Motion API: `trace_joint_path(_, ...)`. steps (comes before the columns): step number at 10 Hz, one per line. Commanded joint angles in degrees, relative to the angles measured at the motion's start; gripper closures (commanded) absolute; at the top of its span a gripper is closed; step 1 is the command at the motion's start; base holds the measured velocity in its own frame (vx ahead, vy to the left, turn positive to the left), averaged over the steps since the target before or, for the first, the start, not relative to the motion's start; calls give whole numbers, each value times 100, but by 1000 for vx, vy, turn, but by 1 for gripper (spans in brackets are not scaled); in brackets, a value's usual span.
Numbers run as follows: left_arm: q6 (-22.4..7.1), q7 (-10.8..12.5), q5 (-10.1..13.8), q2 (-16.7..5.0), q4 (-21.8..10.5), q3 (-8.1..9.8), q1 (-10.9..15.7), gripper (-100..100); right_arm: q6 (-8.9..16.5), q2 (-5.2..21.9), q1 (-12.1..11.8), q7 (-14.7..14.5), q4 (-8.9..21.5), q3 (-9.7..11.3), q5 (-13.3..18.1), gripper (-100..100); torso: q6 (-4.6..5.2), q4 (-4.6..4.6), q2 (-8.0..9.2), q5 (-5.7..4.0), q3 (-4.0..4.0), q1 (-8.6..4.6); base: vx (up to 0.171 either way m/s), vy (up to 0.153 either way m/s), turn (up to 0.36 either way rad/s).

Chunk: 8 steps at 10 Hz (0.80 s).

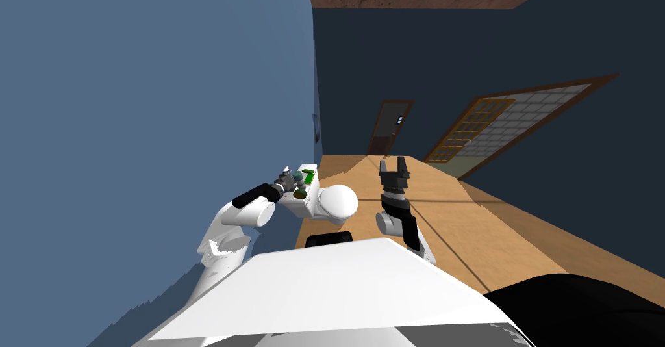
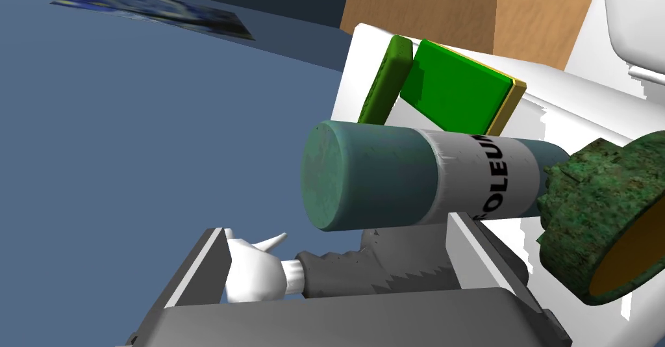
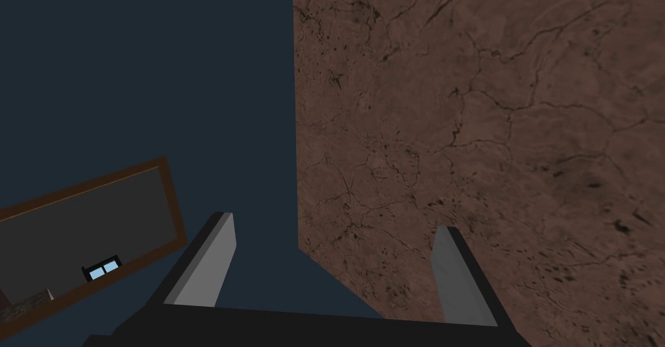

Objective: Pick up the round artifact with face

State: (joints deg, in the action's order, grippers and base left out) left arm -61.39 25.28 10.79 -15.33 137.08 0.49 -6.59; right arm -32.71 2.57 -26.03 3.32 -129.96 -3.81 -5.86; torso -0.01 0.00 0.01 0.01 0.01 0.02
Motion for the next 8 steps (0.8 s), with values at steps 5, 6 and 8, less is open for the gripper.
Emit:
trace_joint_path(5, -786, 194, 75, -43, 11, -18, 186, -100, 0, 0, 0, 0, 0, 0, 0, 0, -2, 0, 0, 0, 0, 1, -4, 3, -29)
trace_joint_path(6, -988, 308, 125, -72, 7, -32, 306, -100, 0, 0, 0, 0, 0, 0, 0, 0, -2, 0, -1, 0, 0, 0, -5, 3, -63)
trace_joint_path(8, -1190, 308, 125, -72, 7, -32, 306, -100, 0, 0, 0, 0, 0, 0, 0, 0, -2, 0, 0, 0, 0, 0, -3, 3, -22)
